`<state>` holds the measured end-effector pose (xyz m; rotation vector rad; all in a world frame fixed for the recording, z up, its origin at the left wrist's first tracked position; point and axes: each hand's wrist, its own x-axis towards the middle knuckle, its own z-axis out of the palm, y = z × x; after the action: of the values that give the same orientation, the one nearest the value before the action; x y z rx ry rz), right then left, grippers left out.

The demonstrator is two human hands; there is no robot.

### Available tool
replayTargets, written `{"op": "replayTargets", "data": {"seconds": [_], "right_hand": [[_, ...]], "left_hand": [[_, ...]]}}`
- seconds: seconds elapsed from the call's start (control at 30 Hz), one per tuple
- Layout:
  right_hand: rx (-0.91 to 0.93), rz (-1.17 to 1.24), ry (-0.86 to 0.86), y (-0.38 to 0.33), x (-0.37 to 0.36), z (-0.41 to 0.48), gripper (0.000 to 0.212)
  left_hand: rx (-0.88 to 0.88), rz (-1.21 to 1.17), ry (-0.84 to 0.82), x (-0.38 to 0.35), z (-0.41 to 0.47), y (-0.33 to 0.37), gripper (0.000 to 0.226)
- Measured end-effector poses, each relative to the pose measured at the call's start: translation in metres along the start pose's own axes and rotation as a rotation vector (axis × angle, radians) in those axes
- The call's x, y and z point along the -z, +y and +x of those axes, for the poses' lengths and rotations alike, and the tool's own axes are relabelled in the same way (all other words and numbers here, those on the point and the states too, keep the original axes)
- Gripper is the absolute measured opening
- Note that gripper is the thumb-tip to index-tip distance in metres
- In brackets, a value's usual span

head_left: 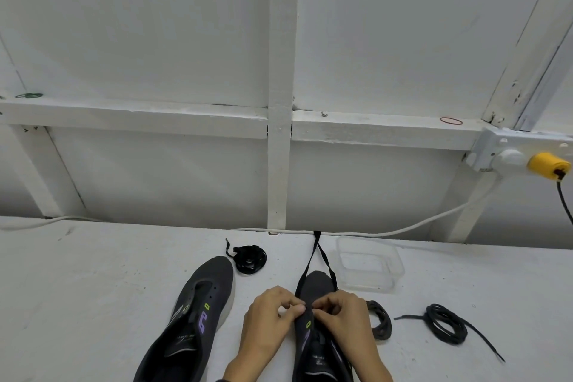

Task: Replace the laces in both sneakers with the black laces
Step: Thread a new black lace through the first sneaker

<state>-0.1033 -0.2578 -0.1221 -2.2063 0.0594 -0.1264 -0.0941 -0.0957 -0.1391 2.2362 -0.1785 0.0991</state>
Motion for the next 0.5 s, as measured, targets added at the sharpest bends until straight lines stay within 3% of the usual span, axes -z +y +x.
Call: {"op": "replayTargets", "data": {"seconds": [0.2, 0.27, 0.4, 0.5], "right_hand": [[0.148, -0.279, -0.13, -0.001, 0.001, 0.009, 0.017], [0.217, -0.325, -0.166, 0.0, 0.003, 0.011, 0.011], [0.291, -0.327, -0.244, 0.003, 0.008, 0.013, 0.011], [0.29, -0.27, -0.286, 0.009, 0.014, 0.015, 0.012]], "left_hand": [[-0.035, 0.135, -0.03, 0.002, 0.006, 0.004, 0.011], [0.002, 0.074, -0.037, 0.003, 0.007, 0.006, 0.009], [0.034, -0.149, -0.131, -0.002, 0.005, 0.012, 0.041], [0.04, -0.215, -0.208, -0.002, 0.006, 0.017, 0.047]]}}
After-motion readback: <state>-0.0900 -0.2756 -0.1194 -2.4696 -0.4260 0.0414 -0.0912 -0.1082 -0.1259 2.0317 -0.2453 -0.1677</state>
